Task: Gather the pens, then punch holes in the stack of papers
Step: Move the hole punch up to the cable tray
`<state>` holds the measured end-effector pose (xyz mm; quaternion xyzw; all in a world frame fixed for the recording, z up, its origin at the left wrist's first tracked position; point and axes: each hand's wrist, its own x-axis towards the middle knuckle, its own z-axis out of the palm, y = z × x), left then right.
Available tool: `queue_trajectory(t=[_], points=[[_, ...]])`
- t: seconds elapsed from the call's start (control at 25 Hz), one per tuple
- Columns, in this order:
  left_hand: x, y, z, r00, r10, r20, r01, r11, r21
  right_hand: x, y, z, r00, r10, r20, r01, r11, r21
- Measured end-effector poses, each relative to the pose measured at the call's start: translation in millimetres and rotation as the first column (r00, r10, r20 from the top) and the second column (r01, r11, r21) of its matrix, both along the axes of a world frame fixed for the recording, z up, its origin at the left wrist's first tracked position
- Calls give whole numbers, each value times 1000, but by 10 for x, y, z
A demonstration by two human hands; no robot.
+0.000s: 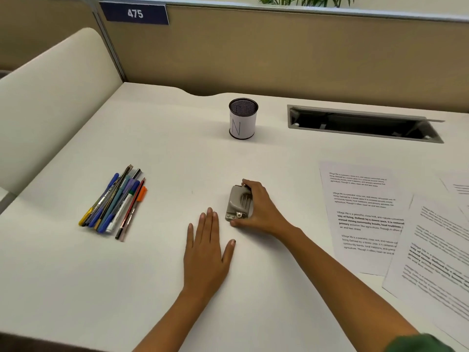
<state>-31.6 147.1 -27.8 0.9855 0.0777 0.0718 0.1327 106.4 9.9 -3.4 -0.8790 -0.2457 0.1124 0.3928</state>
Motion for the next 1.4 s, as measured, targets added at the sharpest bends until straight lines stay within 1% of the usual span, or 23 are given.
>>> queue_trajectory(t=[0.08, 0.16, 0.32, 0.44, 0.52, 0.64, 0.72, 0.8, 0.88, 0.96, 1.04, 1.4], points=[[-8, -24, 9, 1000, -12, -9, 12, 1000, -3, -4, -20, 11, 1000, -10, -11, 10, 999, 51], [-1, -77, 24, 1000, -19, -11, 19, 1000, -21, -16, -66, 35, 998, -52, -35, 56, 991, 123], [195, -296, 98, 1000, -22, 19, 23, 995, -98, 48, -241, 163, 976, -214, -48, 219, 947, 235], [518, -587, 178, 996, -82, 24, 84, 990, -113, 237, -474, 287, 923, -384, -22, 373, 879, 297], [771, -791, 206, 992, -123, 22, 124, 988, -94, 429, -640, 352, 855, -518, 1, 492, 811, 316], [1097, -1037, 189, 986, -165, -3, 164, 985, -58, 801, -874, 411, 719, -694, 28, 660, 696, 284], [1236, -1148, 138, 987, -157, -17, 156, 986, -62, 1097, -1030, 428, 611, -789, 62, 759, 607, 237], [1291, -1200, 68, 991, -136, -14, 135, 989, -58, 1387, -1140, 417, 512, -854, 95, 833, 520, 190], [1301, -1213, 1, 993, -119, -3, 119, 992, -39, 1655, -1191, 377, 442, -890, 108, 880, 454, 142], [1300, -1209, -40, 994, -106, 10, 106, 994, -30, 1881, -1182, 326, 413, -903, 115, 902, 423, 84], [1298, -1208, -43, 994, -104, 10, 105, 994, -30, 2060, -1136, 270, 408, -903, 136, 908, 416, 38], [1315, -1212, 0, 993, -109, -41, 107, 993, -47, 2566, -985, 109, 403, -901, 162, 915, 400, -57]])
